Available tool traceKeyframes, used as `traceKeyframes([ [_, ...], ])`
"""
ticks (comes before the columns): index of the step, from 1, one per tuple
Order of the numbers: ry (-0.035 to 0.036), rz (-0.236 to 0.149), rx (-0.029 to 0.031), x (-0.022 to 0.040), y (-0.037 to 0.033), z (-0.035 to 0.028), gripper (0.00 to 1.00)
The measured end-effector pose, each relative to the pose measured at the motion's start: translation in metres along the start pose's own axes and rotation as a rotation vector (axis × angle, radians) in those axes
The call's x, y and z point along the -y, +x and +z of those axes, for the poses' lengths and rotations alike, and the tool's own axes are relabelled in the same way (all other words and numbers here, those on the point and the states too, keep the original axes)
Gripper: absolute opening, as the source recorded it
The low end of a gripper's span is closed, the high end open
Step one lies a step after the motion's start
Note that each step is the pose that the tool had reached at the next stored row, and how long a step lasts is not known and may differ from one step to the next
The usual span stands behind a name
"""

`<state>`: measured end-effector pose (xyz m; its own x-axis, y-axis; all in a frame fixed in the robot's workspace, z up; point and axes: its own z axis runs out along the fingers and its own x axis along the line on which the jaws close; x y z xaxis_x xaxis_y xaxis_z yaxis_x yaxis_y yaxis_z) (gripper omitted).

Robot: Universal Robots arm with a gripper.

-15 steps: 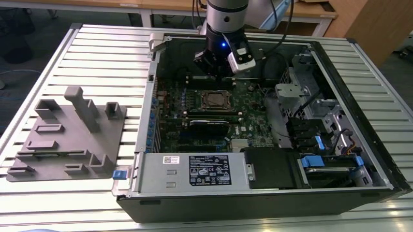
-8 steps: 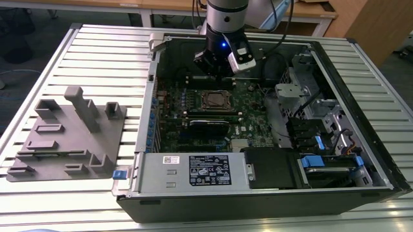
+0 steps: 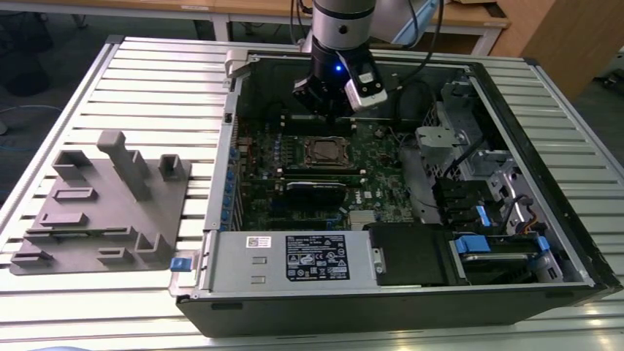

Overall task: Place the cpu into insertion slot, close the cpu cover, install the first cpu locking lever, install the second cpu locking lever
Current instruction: 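Install the second cpu locking lever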

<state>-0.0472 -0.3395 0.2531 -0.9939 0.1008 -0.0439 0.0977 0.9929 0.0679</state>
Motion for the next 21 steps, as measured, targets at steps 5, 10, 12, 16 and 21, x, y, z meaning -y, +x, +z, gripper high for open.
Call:
traceKeyframes([
  [5, 0.0, 0.0, 0.0, 0.0043, -0.0004, -0.0003, 0.11],
  [10, 0.0001, 0.0, 0.0, 0.0127, -0.0013, -0.0007, 0.11],
  [12, 0.0001, 0.0, 0.0, 0.0166, -0.0017, -0.0009, 0.11],
  [16, 0.0001, 0.0, 0.0, 0.0243, -0.0024, -0.001, 0.11],
  [21, -0.001, 0.0, 0.0, 0.0331, -0.0033, -0.0006, 0.11],
])
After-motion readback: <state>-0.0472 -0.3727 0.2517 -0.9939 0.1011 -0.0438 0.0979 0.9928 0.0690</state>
